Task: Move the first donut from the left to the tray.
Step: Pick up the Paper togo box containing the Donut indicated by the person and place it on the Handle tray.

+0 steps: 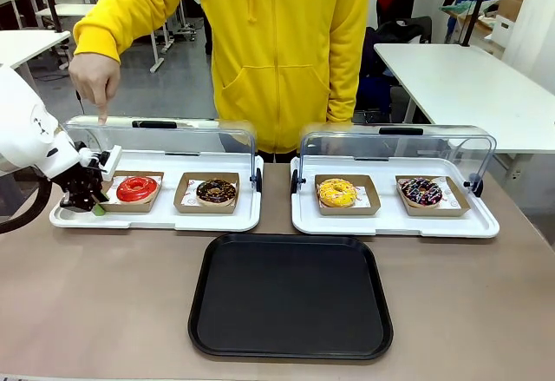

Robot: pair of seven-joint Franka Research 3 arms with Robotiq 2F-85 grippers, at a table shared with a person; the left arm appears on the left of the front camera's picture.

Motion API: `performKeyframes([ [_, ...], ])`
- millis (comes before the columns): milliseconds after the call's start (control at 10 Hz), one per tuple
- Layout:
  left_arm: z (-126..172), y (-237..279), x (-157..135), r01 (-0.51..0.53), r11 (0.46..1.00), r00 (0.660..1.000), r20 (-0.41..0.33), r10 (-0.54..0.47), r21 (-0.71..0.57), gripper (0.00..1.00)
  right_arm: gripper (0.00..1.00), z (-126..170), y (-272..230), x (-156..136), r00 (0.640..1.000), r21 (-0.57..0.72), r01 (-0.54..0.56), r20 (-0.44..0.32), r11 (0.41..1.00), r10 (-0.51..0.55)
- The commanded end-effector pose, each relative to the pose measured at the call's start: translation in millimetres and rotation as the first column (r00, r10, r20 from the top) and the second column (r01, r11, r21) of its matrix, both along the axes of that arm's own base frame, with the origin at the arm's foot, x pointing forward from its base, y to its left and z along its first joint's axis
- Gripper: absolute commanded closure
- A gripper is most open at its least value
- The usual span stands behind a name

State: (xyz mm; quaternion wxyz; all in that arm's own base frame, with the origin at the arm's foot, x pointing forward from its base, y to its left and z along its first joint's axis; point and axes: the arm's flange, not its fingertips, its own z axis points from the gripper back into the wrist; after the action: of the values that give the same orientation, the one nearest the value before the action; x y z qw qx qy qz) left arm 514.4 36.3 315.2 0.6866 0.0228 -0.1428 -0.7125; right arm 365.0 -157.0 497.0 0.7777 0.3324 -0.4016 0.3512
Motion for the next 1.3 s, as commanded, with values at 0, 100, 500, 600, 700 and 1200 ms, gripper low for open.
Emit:
performKeyframes([
  [0,1.7,-1.2,0.7,-0.007,1.0,1.0,-0.021,0.007,0.012,1.0,0.0,1.0,0.0,2.5,1.0,0.009,-0.01,0.029,1.0,0.009],
  [100,2.2,-1.3,0.9,-0.017,1.0,0.999,-0.027,0.017,0.016,1.0,0.0,1.0,0.0,2.5,1.0,0.009,-0.01,0.029,1.0,0.009],
  [500,-1.5,-0.3,-0.8,-0.01,1.0,1.0,-0.015,0.01,0.0,1.0,0.0,1.0,0.0,2.5,1.0,0.009,-0.01,0.029,1.0,0.009],
  [600,-1.5,-0.3,-0.8,-0.01,1.0,1.0,-0.015,0.01,0.0,1.0,0.0,1.0,0.0,2.5,1.0,0.009,-0.01,0.029,1.0,0.009],
  [700,-1.5,-0.3,-0.8,-0.01,1.0,1.0,-0.015,0.01,0.0,1.0,0.0,1.0,0.0,2.5,1.0,0.009,-0.01,0.029,1.0,0.009],
  [1200,58.0,-9.6,-27.8,-0.104,0.994,0.987,0.118,0.108,-0.032,0.98,0.0,1.0,0.0,2.5,1.0,0.009,-0.01,0.029,1.0,0.009],
])
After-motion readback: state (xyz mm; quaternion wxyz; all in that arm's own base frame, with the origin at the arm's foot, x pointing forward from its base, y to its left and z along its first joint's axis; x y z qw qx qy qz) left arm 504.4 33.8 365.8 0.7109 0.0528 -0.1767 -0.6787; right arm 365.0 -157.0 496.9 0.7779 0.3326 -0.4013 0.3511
